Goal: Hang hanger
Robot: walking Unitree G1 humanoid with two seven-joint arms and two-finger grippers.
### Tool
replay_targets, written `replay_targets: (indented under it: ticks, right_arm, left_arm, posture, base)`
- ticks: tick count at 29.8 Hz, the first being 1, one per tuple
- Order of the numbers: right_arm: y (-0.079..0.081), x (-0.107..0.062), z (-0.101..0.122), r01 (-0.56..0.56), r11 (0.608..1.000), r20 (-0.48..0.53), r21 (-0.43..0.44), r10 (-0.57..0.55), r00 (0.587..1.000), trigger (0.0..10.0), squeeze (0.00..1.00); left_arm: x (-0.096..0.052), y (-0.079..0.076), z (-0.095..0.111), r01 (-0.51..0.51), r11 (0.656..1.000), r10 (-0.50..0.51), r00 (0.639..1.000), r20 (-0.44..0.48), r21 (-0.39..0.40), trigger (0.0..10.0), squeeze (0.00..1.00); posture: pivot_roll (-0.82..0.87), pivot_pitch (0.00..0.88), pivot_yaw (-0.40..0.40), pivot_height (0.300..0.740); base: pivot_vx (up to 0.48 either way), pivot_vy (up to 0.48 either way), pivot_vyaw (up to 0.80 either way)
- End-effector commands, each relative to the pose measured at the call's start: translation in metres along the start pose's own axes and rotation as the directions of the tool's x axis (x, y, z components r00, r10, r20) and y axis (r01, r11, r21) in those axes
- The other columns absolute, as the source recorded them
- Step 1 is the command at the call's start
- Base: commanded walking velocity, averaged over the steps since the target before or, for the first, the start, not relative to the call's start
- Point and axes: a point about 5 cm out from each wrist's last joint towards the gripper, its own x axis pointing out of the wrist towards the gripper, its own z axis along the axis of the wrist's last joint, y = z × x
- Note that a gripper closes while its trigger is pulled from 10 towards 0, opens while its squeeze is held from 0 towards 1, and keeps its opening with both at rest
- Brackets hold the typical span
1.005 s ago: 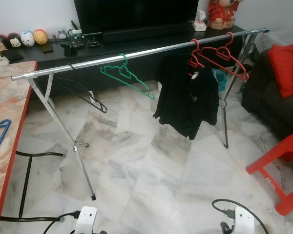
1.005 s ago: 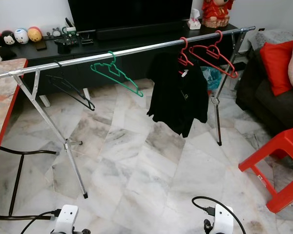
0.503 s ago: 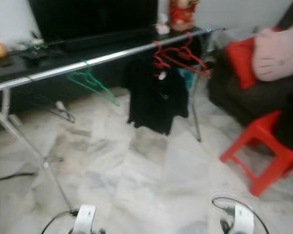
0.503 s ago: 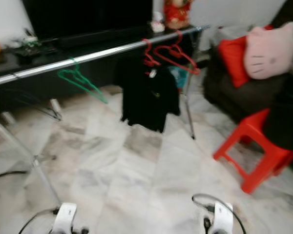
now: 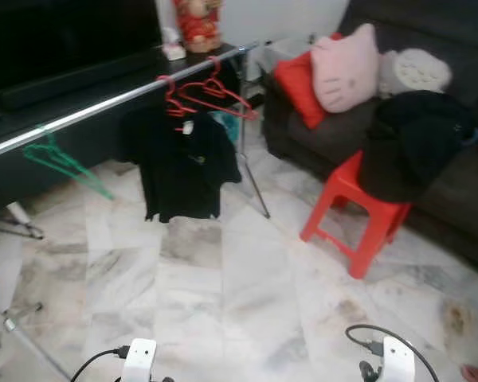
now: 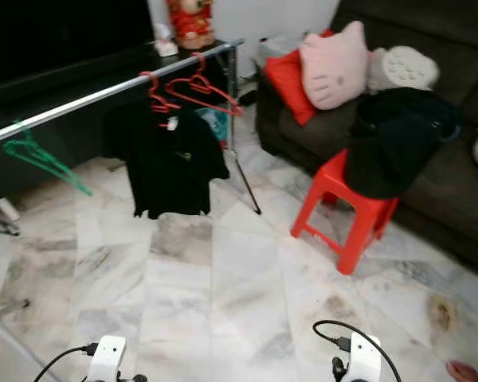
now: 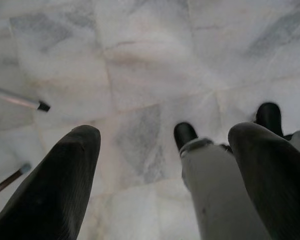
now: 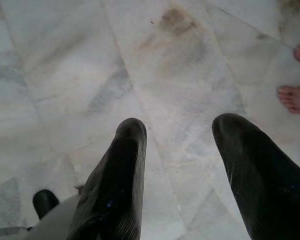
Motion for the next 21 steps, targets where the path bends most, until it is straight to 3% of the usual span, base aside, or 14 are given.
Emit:
replay_targets:
  ticks: [1, 9, 18, 21]
  right_arm:
    - [0.0021, 0.0007, 0.0041, -0.002, 1.000, 0.018, 0.008, 0.002, 1.000, 10.0, 0.00]
    - [0.0024, 0.0007, 0.0038, 0.001, 1.000, 0.018, 0.020, -0.002, 1.000, 10.0, 0.00]
    - [0.0026, 0.0007, 0.0036, -0.002, 1.000, 0.014, 0.016, 0.001, 1.000, 10.0, 0.00]
    - [0.0023, 0.0007, 0.0042, 0.002, 1.000, 0.019, 0.010, -0.002, 1.000, 10.0, 0.00]
  left_arm:
    - [-0.0010, 0.0028, -0.0058, -0.002, 1.000, 0.002, 1.000, -0.023, -0.023, 10.0, 0.00]
    - [-0.0006, 0.0054, -0.0022, -0.004, 1.000, 0.004, 1.000, -0.023, -0.021, 10.0, 0.00]
    - [-0.0006, 0.0089, 0.0007, -0.006, 1.000, 0.005, 1.000, -0.022, -0.018, 10.0, 0.00]
    - [-0.0007, 0.0100, 0.0015, -0.005, 1.000, 0.005, 1.000, -0.022, -0.018, 10.0, 0.00]
  posture:
    - [0.03, 0.000, 0.020, 0.740]
    - [0.03, 0.000, 0.021, 0.740]
    - [0.03, 0.000, 0.021, 0.740]
    - [0.03, 0.000, 0.021, 0.740]
  base:
    - [0.000, 0.000, 0.00]
    - [0.000, 0.000, 0.00]
    - [0.283, 0.000, -0.73]
    - [0.296, 0.000, 0.00]
